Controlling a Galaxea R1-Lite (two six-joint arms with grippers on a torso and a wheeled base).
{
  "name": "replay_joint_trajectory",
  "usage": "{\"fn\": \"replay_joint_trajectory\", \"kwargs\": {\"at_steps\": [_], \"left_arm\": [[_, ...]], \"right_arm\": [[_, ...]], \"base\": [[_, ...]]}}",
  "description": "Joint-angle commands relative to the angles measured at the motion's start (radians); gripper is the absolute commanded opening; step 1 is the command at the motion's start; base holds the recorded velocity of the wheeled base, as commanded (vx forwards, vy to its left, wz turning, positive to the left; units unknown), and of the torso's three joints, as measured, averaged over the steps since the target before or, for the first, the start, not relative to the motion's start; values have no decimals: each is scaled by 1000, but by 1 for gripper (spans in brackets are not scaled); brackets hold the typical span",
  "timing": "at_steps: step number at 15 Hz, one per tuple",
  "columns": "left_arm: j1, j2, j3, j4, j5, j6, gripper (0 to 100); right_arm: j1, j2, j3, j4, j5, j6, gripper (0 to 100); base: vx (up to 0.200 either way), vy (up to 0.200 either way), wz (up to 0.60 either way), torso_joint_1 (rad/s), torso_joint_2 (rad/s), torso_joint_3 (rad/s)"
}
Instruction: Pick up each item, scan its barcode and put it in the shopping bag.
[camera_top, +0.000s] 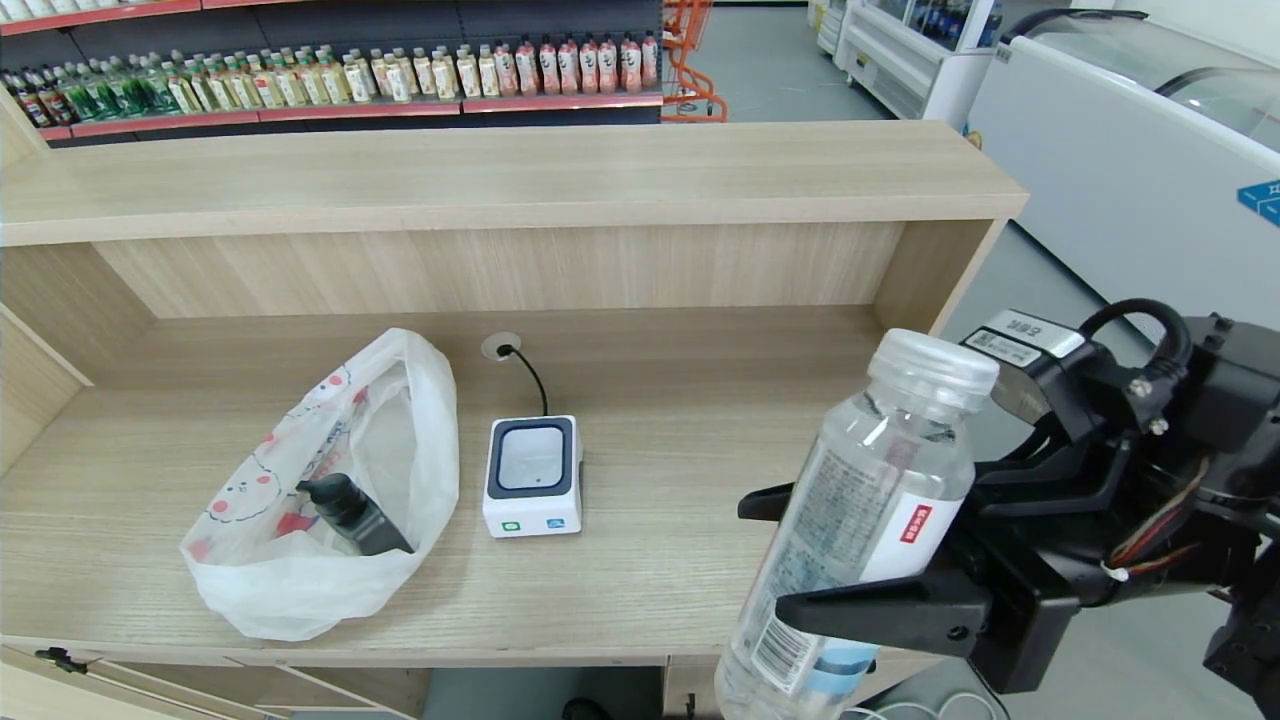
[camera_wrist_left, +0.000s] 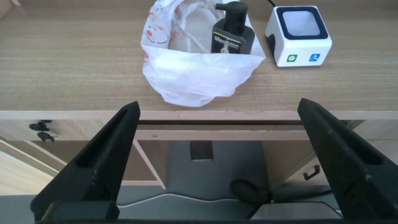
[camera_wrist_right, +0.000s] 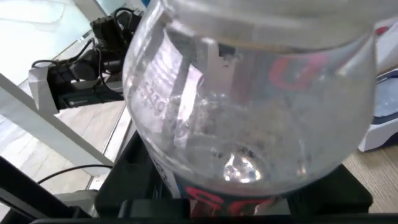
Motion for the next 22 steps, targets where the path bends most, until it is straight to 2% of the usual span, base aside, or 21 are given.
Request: {"fn": "replay_joint_trajectory", "kwargs": {"at_steps": [1, 15, 22], "left_arm": [[0, 0, 0, 0, 0, 0, 100], [0, 0, 0, 0, 0, 0, 100], [0, 0, 0, 0, 0, 0, 100]], "right_arm": [[0, 55, -8, -24, 5, 1, 0], [18, 250, 39, -472, 7, 6, 0], [26, 296, 47, -484, 8, 7, 0]], "base": [[0, 0, 0, 0, 0, 0], [0, 0, 0, 0, 0, 0], [0, 0, 0, 0, 0, 0]]}}
